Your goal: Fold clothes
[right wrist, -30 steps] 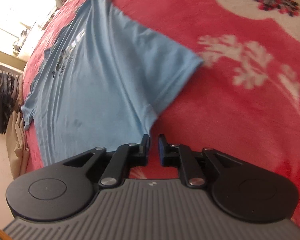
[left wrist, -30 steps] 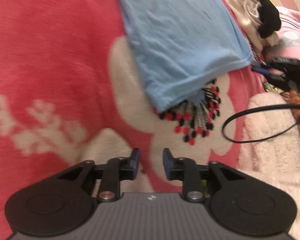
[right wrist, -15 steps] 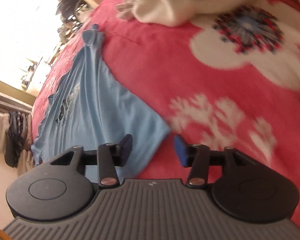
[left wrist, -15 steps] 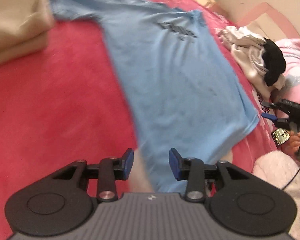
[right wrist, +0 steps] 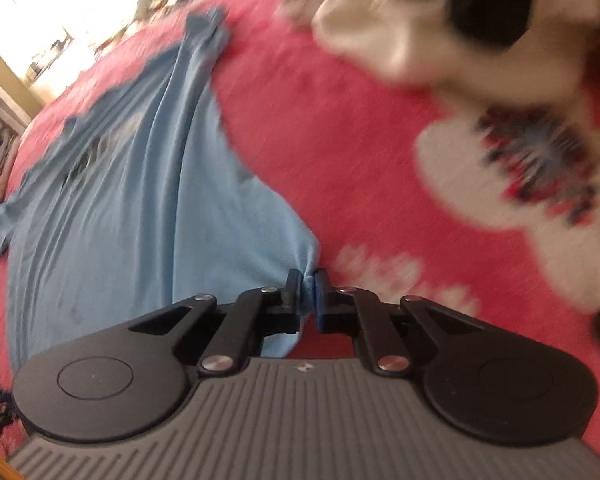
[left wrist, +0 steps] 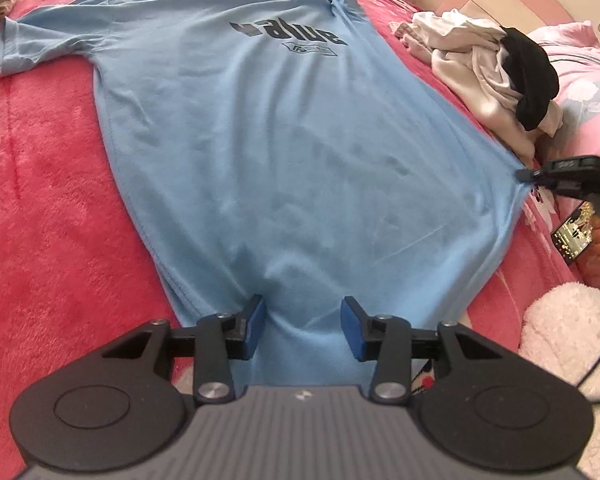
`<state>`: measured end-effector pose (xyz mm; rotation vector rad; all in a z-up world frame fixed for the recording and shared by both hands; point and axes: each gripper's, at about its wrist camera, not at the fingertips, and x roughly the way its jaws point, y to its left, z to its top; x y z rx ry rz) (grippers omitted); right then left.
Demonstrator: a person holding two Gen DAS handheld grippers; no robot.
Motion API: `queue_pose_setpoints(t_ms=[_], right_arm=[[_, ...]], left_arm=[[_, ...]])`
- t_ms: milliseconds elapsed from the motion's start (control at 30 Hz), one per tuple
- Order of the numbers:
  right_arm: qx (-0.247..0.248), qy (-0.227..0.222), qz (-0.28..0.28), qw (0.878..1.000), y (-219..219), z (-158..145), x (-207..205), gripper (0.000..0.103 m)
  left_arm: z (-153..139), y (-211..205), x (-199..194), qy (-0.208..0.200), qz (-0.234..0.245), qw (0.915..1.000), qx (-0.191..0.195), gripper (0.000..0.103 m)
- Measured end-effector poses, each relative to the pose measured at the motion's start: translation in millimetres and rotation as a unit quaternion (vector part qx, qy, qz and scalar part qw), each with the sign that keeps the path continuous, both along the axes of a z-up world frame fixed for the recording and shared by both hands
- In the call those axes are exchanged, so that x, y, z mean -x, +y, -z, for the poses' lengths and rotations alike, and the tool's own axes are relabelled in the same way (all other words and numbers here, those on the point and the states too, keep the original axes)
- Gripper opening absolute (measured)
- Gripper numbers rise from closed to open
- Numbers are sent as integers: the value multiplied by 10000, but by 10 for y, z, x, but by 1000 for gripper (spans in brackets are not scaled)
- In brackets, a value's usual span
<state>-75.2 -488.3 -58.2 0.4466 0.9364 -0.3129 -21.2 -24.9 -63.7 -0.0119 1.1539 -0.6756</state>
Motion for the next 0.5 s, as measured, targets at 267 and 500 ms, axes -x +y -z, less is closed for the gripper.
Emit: queue_pose_setpoints(t_ms=[267,500], right_arm=[[242,662,210,9973,-177,316,-6,6],[214,524,719,9958,-212,304,135,38]], left_arm=[[2,-51,29,-95,203,9996,-179,45],[21,-74,87,-232,302,9990,-229,49]])
